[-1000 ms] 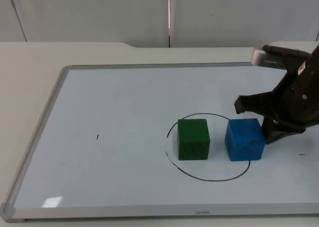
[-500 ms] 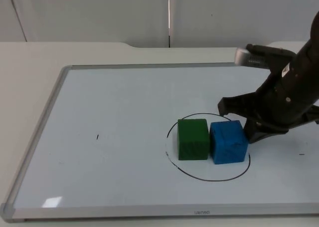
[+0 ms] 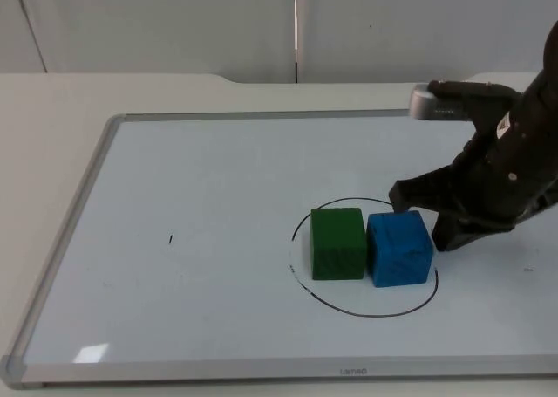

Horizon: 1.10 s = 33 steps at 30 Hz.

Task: Push the two cubes into the marked area.

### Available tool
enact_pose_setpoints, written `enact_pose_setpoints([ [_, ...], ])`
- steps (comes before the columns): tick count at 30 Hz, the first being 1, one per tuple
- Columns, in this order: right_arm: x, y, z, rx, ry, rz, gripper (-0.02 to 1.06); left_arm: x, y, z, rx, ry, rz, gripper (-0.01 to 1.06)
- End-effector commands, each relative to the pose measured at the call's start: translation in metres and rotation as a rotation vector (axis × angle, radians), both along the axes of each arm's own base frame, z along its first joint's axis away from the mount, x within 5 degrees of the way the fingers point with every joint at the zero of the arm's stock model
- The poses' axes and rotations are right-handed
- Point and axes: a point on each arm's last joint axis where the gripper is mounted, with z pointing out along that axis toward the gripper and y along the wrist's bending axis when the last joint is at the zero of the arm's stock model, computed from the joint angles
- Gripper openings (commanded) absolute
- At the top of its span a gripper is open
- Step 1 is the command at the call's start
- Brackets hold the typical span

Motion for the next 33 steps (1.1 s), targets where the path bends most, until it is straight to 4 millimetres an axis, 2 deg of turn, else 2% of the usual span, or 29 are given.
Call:
enact_pose_setpoints([
  [1, 0.0, -0.002, 0.013, -0.025, -0.039, 0.039, 0.0, 0.0, 0.0, -0.001, -0.002, -0.009, 0.002, 0.0],
  [5, -0.005, -0.008, 0.068, -0.025, -0.204, 0.088, 0.0, 0.0, 0.0, -0.001, -0.002, -0.009, 0.002, 0.0],
  [6, -0.005, -0.008, 0.068, -0.025, -0.204, 0.088, 0.0, 0.0, 0.0, -0.001, -0.002, -0.009, 0.002, 0.0],
  [7, -0.009, -0.011, 0.087, -0.011, -0.257, 0.09, 0.0, 0.0, 0.0, -0.001, -0.002, -0.009, 0.002, 0.0],
  [11, -0.034, -0.022, 0.159, 0.067, -0.463, 0.087, 0.0, 0.0, 0.0, -0.001, -0.002, -0.009, 0.002, 0.0],
  [12, -0.034, -0.022, 0.159, 0.067, -0.463, 0.087, 0.0, 0.0, 0.0, -0.001, -0.002, -0.009, 0.002, 0.0],
  [15, -0.061, -0.034, 0.207, 0.114, -0.615, 0.096, 0.0, 0.0, 0.0, -0.001, -0.002, -0.009, 0.002, 0.0],
  [17, -0.072, -0.04, 0.222, 0.117, -0.659, 0.11, 0.0, 0.0, 0.0, -0.001, -0.002, -0.009, 0.002, 0.0],
  [18, -0.072, -0.04, 0.222, 0.117, -0.659, 0.11, 0.0, 0.0, 0.0, -0.001, -0.002, -0.009, 0.002, 0.0],
  [21, -0.096, -0.051, 0.245, 0.13, -0.707, 0.111, 0.0, 0.0, 0.0, -0.001, -0.002, -0.009, 0.002, 0.0],
  [23, -0.11, -0.059, 0.253, 0.113, -0.708, 0.114, 0.0, 0.0, 0.0, -0.001, -0.002, -0.009, 0.002, 0.0],
  [24, -0.11, -0.059, 0.253, 0.113, -0.708, 0.114, 0.0, 0.0, 0.0, -0.001, -0.002, -0.009, 0.002, 0.0],
  [28, -0.134, -0.071, 0.258, 0.08, -0.736, 0.156, 0.0, 0.0, 0.0, -0.001, -0.002, -0.009, 0.002, 0.0],
  [29, -0.134, -0.071, 0.258, 0.08, -0.736, 0.156, 0.0, 0.0, 0.0, -0.001, -0.002, -0.009, 0.002, 0.0],
  [33, -0.161, -0.083, 0.258, 0.081, -0.784, 0.169, 0.0, 0.0, 0.0, -0.001, -0.002, -0.009, 0.002, 0.0],
])
